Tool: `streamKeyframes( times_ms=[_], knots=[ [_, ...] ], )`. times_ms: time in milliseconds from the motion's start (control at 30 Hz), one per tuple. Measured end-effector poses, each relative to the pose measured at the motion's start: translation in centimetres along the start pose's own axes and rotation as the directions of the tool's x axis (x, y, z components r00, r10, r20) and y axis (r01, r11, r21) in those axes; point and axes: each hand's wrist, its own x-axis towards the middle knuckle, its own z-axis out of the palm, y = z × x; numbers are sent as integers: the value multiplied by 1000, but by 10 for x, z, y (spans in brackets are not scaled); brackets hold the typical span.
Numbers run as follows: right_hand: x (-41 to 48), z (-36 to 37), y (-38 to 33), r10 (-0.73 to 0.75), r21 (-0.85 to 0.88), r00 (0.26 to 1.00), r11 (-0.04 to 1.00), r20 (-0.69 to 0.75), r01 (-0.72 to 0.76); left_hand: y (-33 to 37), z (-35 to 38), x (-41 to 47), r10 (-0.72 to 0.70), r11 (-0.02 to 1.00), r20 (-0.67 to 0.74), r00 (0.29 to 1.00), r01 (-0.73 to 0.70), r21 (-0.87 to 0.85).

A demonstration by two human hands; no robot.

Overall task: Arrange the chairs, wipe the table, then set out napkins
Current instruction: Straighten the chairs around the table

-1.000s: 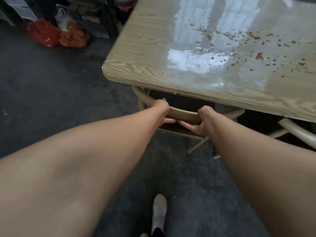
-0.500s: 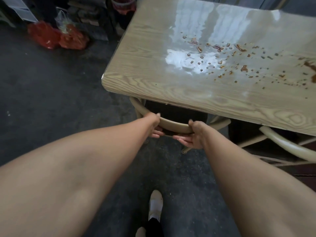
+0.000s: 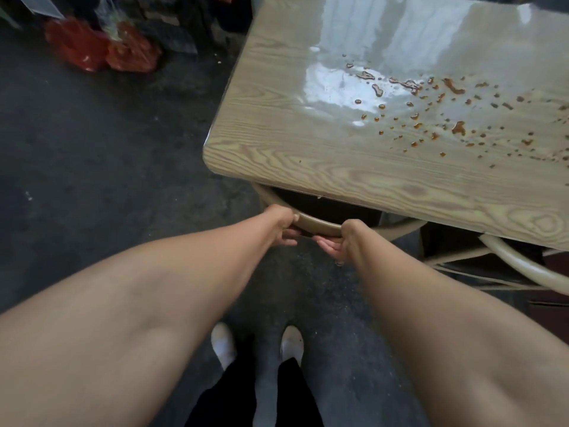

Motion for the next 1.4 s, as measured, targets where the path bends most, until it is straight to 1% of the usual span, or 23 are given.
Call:
streamKeyframes(
  times_ms=[100, 200, 300, 367, 467, 567, 633, 700, 867, 967, 1100, 1233, 1400],
  knots=[
    [-10, 4, 3, 12, 8, 1000, 1000, -8, -12, 4, -18, 1, -28, 993, 81, 996, 18, 117],
    [-22, 14, -4, 36, -29, 998, 999, -48, -38, 15, -35, -8, -28, 990, 141, 990, 8, 139],
    [-43, 35, -17, 52, -57, 991, 997, -125, -59, 26, -60, -25, 7, 982, 190, 982, -43, 187],
    [-59, 60, -25, 19, -31, 989, 999, -144, -23, 38, -88, -35, 51, 969, 236, 970, -105, 224],
    [-80, 106, -41, -91, -20, 984, 996, -153, 89, 64, -139, -48, 132, 930, 293, 947, -221, 294],
    [-96, 166, -66, -199, -23, 972, 980, -122, 197, 99, -199, -53, 232, 894, 252, 939, -308, 325],
    [-101, 198, -82, -236, -59, 967, 971, -100, 231, 121, -230, -55, 272, 877, 227, 935, -338, 342],
    [-105, 226, -100, -250, -74, 968, 966, -33, 247, 145, -255, -53, 299, 859, 222, 928, -363, 361],
    [-106, 258, -143, -336, -156, 940, 933, -60, 324, 199, -286, -40, 331, 838, 228, 916, -397, 375],
    [-99, 272, -176, -338, -187, 938, 929, -78, 319, 236, -299, -22, 329, 819, 251, 910, -407, 404],
    [-79, 294, -232, -339, -207, 939, 924, -56, 321, 306, -321, 9, 350, 797, 247, 903, -426, 429],
    [-70, 321, -300, -301, -203, 952, 937, -58, 284, 387, -344, 31, 348, 787, 223, 910, -414, 459],
    [-71, 361, -384, -298, -167, 955, 942, -9, 292, 474, -363, 55, 378, 782, 229, 897, -442, 441]
  ],
)
